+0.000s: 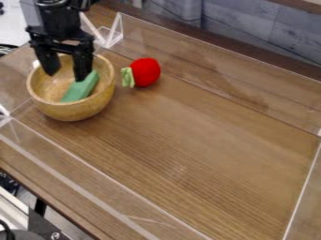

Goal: Remove the green stick from the brown bowl and put it on the table

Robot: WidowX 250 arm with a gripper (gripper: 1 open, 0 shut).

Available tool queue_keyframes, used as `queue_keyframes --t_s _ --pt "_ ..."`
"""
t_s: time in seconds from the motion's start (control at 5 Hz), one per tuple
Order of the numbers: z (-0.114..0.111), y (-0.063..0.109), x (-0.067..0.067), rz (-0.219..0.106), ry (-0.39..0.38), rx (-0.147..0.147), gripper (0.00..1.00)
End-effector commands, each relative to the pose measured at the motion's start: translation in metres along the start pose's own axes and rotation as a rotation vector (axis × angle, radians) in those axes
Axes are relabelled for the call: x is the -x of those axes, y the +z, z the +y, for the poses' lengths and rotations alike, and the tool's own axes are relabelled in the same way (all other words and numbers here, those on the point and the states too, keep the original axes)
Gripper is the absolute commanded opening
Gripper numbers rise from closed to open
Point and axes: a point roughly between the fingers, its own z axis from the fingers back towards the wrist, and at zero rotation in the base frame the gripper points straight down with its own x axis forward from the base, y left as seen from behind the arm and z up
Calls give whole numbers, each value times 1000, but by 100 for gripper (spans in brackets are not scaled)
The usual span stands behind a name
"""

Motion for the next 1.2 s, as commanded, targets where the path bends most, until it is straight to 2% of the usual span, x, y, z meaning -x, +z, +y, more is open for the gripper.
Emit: queue_keyframes --t_s 0.0,0.4,0.8,1.0 --pt "-7 1 -5 -27 -2 -6 100" --pt "-6 3 -24 -36 16 -10 100" --pt "3 -14 -33 -41 33 2 100" --pt "13 -16 -35 -50 -8 13 0"
